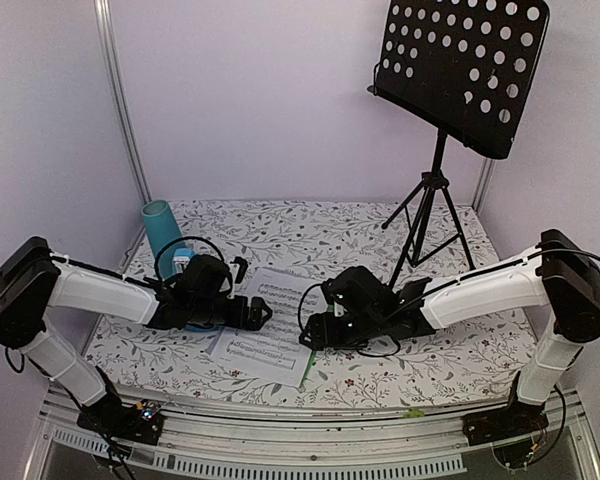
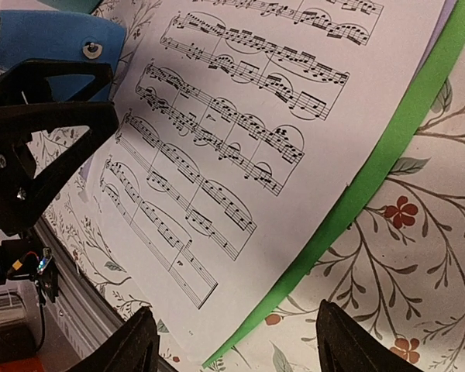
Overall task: Set up the instrument practice props
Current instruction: Pick up the sheet music.
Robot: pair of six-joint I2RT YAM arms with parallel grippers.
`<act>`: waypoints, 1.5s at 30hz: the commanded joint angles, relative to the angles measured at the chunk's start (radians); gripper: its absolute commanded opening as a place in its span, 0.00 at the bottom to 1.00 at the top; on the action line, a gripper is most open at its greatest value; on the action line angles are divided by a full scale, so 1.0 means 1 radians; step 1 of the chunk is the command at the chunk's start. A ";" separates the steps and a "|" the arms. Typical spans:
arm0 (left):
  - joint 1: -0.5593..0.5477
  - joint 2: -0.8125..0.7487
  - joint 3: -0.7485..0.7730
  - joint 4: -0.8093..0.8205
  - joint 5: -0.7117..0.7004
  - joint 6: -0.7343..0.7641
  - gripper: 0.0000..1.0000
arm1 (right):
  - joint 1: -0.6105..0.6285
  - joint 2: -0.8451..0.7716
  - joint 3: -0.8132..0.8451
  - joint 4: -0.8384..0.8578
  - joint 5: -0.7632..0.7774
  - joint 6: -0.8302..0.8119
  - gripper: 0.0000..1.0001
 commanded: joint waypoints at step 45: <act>0.027 0.116 -0.015 0.079 0.064 -0.061 0.99 | -0.113 0.159 -0.072 0.277 -0.216 0.095 0.39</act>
